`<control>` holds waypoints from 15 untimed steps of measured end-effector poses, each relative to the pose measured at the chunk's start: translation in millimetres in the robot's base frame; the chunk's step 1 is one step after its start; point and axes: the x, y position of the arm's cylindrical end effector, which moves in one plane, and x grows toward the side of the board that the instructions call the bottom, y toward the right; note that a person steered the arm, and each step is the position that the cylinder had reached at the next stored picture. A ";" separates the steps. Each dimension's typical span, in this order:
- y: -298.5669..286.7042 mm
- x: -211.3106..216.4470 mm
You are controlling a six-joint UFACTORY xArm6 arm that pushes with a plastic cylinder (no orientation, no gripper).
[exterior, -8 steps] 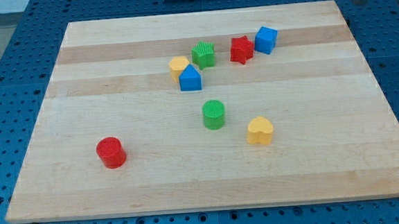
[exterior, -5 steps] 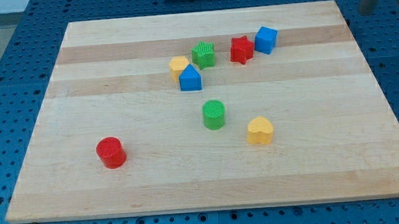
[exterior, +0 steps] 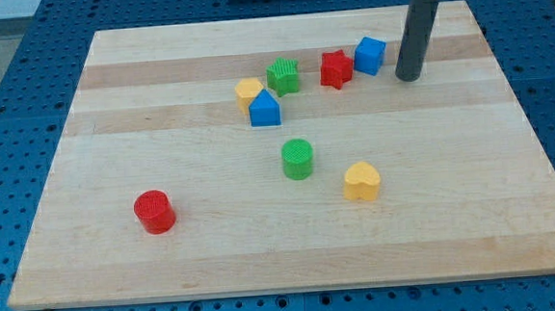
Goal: Slightly move the blue cube away from the red star
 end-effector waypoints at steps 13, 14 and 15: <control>-64.4 -34.3; -64.5 -34.3; -64.5 -48.2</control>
